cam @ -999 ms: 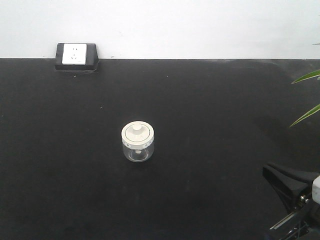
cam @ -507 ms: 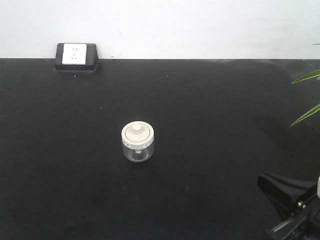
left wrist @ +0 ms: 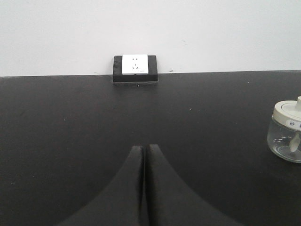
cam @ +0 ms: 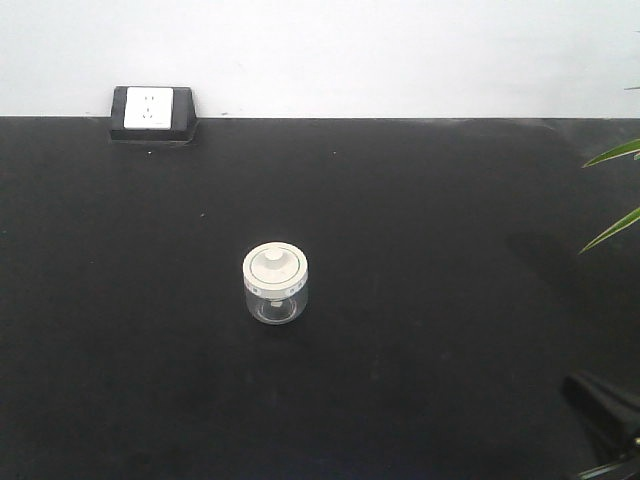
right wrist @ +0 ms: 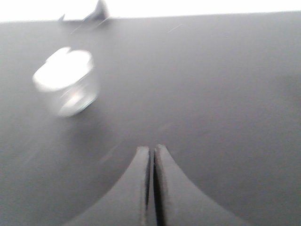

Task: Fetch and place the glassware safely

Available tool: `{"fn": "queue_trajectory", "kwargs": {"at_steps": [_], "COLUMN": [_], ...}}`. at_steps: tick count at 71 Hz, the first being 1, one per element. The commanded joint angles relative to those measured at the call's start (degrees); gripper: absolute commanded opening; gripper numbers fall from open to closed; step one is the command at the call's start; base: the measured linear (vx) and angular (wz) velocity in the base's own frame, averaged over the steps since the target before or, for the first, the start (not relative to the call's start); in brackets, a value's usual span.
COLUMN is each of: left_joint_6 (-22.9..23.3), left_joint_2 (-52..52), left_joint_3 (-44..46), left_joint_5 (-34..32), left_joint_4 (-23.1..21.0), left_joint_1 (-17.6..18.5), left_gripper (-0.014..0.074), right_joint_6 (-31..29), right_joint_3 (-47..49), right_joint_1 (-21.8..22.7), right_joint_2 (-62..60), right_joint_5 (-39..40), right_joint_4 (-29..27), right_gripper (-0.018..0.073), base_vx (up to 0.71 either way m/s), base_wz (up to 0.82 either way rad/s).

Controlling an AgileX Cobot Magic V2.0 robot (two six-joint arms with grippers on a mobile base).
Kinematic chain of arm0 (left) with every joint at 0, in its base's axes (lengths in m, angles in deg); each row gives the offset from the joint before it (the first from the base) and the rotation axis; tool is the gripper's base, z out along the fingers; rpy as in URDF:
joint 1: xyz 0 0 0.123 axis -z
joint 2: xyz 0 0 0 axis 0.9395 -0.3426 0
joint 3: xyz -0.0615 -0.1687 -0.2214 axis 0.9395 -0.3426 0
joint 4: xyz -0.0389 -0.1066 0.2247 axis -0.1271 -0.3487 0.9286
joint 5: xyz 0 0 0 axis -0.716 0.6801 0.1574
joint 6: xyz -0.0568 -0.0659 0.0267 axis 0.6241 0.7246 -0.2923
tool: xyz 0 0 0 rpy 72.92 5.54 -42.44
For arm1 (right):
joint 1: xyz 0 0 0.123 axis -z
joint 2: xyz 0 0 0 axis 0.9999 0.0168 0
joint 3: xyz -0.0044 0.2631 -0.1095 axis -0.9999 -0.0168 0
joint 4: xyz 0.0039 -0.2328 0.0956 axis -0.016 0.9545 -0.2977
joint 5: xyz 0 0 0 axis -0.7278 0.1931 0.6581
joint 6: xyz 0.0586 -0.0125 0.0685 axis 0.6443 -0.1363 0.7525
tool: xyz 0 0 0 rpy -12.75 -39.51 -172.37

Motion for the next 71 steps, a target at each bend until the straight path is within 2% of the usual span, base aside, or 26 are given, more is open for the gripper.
{"fn": "queue_trajectory", "kwargs": {"at_steps": [1, 11, 28, 39, 46, 71], "left_joint_6": [0.5, 0.5, 0.5, 0.5, 0.5, 0.5], "left_joint_2": [0.71, 0.71, 0.71, 0.71, 0.71, 0.71], "left_joint_3": [-1.58, -1.58, -1.58, -1.58, -1.58, -1.58], "left_joint_5": [-4.16, -4.16, -4.16, -4.16, -4.16, -4.16], "left_joint_4": [-0.03, -0.03, -0.03, -0.03, -0.03, -0.03], "left_joint_1": [0.29, 0.29, 0.29, 0.29, 0.29, 0.29], "left_gripper": [-0.0007, -0.0007, -0.0007, -0.0007, -0.0007, -0.0007], "right_joint_6": [-0.59, -0.59, -0.65, -0.65, -0.65, -0.65], "right_joint_3": [1.51, 0.81, -3.66, -6.99, -6.92, -6.92], "right_joint_1": [4.91, 11.86, 18.09, 19.07, 19.13, 19.11], "right_joint_2": [-2.41, -8.01, -17.11, -22.5, -26.73, -26.41], "right_joint_5": [0.96, -3.81, -4.49, -4.08, -7.43, -7.89], "right_joint_4": [0.22, 0.72, 0.72, 0.72, 0.78, 0.96], "right_gripper": [-0.0004, -0.0004, -0.0004, -0.0004, -0.0004, -0.0004], "base_vx": [0.0, 0.0, 0.0, 0.0, 0.0, 0.0], "base_wz": [0.0, 0.0, 0.0, 0.0, 0.0, 0.0]}}
